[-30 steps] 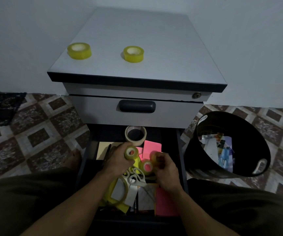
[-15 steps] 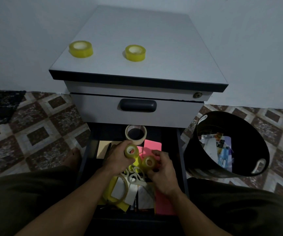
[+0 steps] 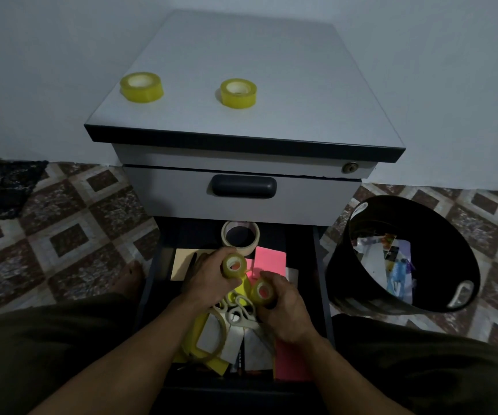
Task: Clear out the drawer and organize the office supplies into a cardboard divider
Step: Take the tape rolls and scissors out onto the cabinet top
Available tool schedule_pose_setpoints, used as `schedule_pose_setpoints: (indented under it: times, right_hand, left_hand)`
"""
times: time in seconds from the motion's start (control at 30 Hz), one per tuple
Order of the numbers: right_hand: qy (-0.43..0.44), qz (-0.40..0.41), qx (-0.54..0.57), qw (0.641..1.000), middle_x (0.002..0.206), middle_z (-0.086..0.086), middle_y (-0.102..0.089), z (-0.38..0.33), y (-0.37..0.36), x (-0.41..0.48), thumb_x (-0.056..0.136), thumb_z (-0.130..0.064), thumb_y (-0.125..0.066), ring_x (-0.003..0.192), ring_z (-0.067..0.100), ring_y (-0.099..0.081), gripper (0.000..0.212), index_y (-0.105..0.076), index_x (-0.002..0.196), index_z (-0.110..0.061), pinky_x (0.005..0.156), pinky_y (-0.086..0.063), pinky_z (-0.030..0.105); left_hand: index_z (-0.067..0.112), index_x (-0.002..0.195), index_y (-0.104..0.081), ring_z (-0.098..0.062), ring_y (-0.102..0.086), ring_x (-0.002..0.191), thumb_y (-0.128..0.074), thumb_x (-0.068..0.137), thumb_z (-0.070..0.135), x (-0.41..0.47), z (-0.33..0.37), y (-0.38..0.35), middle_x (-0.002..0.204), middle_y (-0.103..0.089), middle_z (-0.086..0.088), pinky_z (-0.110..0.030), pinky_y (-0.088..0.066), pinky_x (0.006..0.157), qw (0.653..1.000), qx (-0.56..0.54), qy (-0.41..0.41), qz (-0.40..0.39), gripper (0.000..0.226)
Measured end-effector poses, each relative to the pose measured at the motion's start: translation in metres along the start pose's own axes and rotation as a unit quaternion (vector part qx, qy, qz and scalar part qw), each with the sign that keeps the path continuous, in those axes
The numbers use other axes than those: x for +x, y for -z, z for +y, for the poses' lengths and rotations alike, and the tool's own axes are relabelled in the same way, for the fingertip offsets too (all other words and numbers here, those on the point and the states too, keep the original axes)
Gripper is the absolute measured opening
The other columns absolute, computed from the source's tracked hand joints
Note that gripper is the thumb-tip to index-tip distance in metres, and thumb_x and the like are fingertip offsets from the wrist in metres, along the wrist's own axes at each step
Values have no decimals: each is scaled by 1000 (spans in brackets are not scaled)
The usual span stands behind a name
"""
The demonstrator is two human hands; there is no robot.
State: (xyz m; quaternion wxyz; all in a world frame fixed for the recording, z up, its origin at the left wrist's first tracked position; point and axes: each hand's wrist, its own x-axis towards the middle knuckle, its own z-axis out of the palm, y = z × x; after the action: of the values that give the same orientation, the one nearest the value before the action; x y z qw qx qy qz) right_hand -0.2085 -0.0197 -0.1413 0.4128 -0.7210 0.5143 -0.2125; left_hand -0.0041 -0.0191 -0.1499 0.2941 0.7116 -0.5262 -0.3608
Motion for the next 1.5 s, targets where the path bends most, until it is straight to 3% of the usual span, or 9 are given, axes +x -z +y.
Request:
schedule_pose_setpoints:
  times: [0.23, 0.37, 0.5, 0.73, 0.9, 1.0, 1.13, 1.33, 1.5]
  right_hand:
    - [-1, 17, -42, 999, 131, -12, -60, 1, -2, -3, 78, -16, -71, 122, 12, -52, 64, -52, 137, -31, 101, -40, 19]
    - [-17, 22, -18, 999, 127, -15, -62, -1, -1, -3, 74, -21, -72, 117, 7, -56, 64, -53, 134, -36, 100, -47, 23]
    - [-31, 29, 24, 999, 111, -13, -67, -8, 6, -2, 67, -15, -77, 101, 4, -64, 60, -60, 123, -30, 80, -48, 10]
    - [-35, 38, 76, 996, 109, -10, -65, -37, 29, -8, 69, -14, -80, 90, -1, -64, 53, -61, 115, -31, 68, -50, 10]
    - [-2, 54, 79, 995, 106, -7, -64, -68, 49, -17, 70, -11, -76, 89, 4, -62, 52, -57, 111, -37, 63, -48, 11]
    - [21, 55, 82, 995, 106, -8, -65, -90, 58, -26, 71, -7, -76, 89, 4, -63, 55, -56, 108, -43, 66, -50, 14]
    - [62, 60, 80, 993, 105, -11, -66, -127, 79, -36, 67, -13, -76, 92, 6, -64, 56, -59, 112, -41, 80, -56, 33]
    - [146, 54, 45, 987, 104, -13, -65, -213, 136, -35, 74, -12, -81, 89, -3, -62, 57, -59, 120, -36, 70, -50, 11]
    - [204, 94, -14, 974, 98, -15, -66, -273, 176, 10, 72, -23, -82, 75, 2, -63, 53, -62, 118, -37, 64, -46, 11]
  left_hand:
    - [45, 122, -50, -12, -65, 100, -83, 70, 19, 2, 2, -1, 106, -67, 13, -40, -58, 85, 1000, 22, -15, 5, 67]
    - [43, 120, -54, -10, -65, 100, -83, 72, 15, 1, 2, -1, 106, -67, 13, -40, -58, 87, 1000, 10, -13, 15, 63]
    - [47, 118, -52, -9, -65, 101, -83, 71, 20, -4, 8, 3, 107, -66, 17, -40, -58, 86, 1000, 3, -15, 17, 63]
    - [40, 118, -59, -7, -67, 95, -81, 67, 17, -26, 29, 26, 105, -68, 14, -35, -58, 84, 998, -39, -23, 42, 60]
    - [47, 109, -60, 0, -65, 95, -79, 67, 13, -57, 64, 60, 102, -69, 15, -21, -53, 80, 994, -46, -68, 67, 57]
    - [57, 104, -59, 2, -65, 98, -80, 62, 31, -77, 86, 84, 103, -69, 22, -23, -54, 84, 991, -59, -99, 74, 54]
    - [40, 122, -58, 10, -61, 99, -87, 70, 26, -101, 118, 123, 108, -67, 21, -10, -49, 81, 988, -31, -131, 79, 61]
    - [41, 117, -62, -1, -68, 93, -89, 63, 28, -121, 171, 195, 102, -71, 14, -21, -57, 80, 981, -21, -161, 111, 62]
    - [35, 110, -65, 7, -65, 74, -93, 63, 23, -99, 214, 250, 85, -69, 14, -5, -47, 64, 963, -24, -182, 196, 56]
